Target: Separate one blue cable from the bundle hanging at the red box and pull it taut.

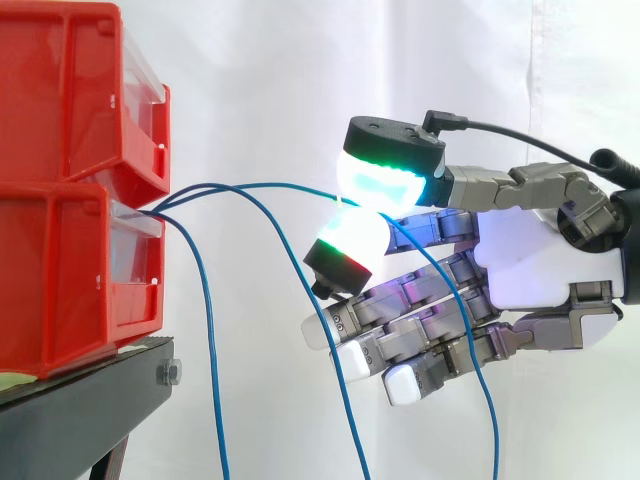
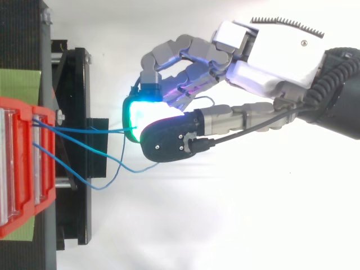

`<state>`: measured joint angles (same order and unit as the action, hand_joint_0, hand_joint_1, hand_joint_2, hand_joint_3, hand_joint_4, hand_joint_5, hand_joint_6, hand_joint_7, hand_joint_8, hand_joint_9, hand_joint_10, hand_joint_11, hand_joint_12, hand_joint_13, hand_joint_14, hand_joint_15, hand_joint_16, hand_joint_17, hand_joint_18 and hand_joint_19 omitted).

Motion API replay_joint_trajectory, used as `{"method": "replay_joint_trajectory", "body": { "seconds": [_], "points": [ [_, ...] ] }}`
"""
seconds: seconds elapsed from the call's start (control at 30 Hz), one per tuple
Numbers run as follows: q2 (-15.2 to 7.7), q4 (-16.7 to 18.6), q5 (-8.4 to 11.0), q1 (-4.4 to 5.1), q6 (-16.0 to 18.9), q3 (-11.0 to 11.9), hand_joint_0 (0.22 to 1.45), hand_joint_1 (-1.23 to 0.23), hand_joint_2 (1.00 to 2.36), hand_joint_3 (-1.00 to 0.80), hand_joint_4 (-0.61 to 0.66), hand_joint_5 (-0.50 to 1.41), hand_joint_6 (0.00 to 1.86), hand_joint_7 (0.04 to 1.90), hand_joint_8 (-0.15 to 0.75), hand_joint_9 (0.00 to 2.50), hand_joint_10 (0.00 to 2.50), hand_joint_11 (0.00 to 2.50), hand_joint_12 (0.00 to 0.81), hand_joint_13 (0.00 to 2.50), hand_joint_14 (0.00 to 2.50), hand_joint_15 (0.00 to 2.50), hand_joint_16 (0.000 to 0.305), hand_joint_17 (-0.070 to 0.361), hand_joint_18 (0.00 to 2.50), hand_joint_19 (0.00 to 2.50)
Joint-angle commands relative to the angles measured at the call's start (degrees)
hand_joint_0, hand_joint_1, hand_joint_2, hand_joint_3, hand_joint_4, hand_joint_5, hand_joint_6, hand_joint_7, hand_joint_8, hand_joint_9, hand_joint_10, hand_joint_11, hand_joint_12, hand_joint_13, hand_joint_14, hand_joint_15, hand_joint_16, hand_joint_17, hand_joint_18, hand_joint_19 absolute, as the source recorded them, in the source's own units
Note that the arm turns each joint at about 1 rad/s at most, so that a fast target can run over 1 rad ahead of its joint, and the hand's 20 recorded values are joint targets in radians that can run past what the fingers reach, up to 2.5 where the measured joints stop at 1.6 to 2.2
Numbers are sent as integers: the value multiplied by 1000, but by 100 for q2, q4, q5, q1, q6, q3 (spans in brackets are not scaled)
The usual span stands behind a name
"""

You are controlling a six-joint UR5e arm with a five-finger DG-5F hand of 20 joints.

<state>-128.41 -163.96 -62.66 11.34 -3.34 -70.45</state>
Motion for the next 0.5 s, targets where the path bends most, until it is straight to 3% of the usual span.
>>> {"method": "replay_joint_trajectory", "body": {
  "seconds": [0.0,0.47],
  "points": [
    [1,31,-1,0,-8,-13,649,-739,1013,-59,-28,-142,963,1175,345,764,6,201,348,825,15,374,51,115,790,538],
    [1,31,17,0,-26,-13,643,-736,1010,-50,0,-136,959,1172,453,810,4,158,399,854,15,468,53,119,774,553]
  ]
}}
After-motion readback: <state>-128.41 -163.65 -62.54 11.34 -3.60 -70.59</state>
